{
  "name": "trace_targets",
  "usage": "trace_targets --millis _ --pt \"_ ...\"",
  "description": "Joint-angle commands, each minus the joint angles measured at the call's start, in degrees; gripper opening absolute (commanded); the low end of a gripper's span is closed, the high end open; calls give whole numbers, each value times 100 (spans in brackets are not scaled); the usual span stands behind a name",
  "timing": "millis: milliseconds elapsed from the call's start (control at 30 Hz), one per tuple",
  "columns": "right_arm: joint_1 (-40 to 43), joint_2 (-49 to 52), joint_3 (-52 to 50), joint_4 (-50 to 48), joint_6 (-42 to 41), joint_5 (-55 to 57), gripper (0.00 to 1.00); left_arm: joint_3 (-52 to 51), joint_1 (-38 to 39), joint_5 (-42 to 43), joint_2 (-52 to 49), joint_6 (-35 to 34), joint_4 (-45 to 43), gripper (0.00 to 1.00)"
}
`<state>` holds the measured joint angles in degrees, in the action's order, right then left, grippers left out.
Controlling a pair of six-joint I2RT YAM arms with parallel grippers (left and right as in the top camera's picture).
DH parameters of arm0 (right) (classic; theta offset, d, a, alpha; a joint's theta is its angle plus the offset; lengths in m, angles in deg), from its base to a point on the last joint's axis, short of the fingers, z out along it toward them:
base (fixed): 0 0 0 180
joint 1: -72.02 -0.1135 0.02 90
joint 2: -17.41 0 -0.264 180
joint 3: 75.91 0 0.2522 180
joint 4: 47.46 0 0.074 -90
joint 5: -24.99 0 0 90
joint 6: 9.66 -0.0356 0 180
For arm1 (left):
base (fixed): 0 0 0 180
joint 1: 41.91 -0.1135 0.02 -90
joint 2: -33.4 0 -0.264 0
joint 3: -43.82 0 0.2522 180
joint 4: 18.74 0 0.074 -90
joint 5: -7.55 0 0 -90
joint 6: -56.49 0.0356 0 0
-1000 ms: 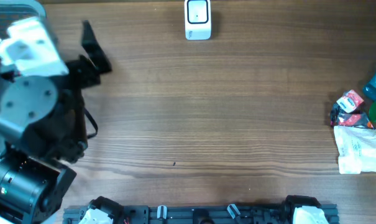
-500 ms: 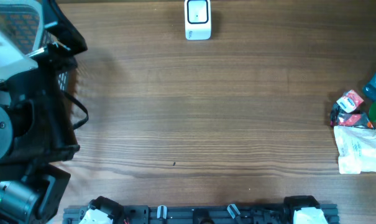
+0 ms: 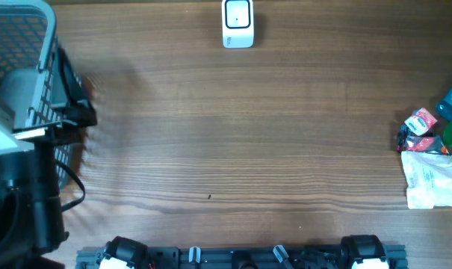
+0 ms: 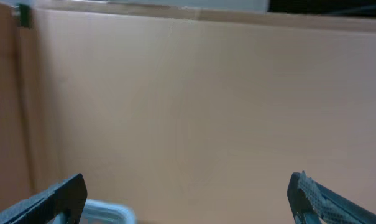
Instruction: Scan the item barcode
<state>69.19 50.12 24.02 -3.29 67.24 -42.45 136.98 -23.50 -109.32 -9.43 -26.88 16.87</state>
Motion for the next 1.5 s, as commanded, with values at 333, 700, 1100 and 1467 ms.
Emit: trace_targets --millis 333,700,1100,1467 --pt "170 -1318 -728 33 94 -37 100 -2225 -1659 2092 2697 -459 -155 100" --pt "474 -2949 -1674 247 87 -229 100 -2326 -2426 2669 3663 -1045 201 100" --pt "472 -3241 -1641 413 114 -181 100 -2852 -2605 3005 4260 -1613 210 100" --pt "474 -3241 -1718 -326 -1469 -544 100 -2863 -2776 3003 4260 -1613 -262 100"
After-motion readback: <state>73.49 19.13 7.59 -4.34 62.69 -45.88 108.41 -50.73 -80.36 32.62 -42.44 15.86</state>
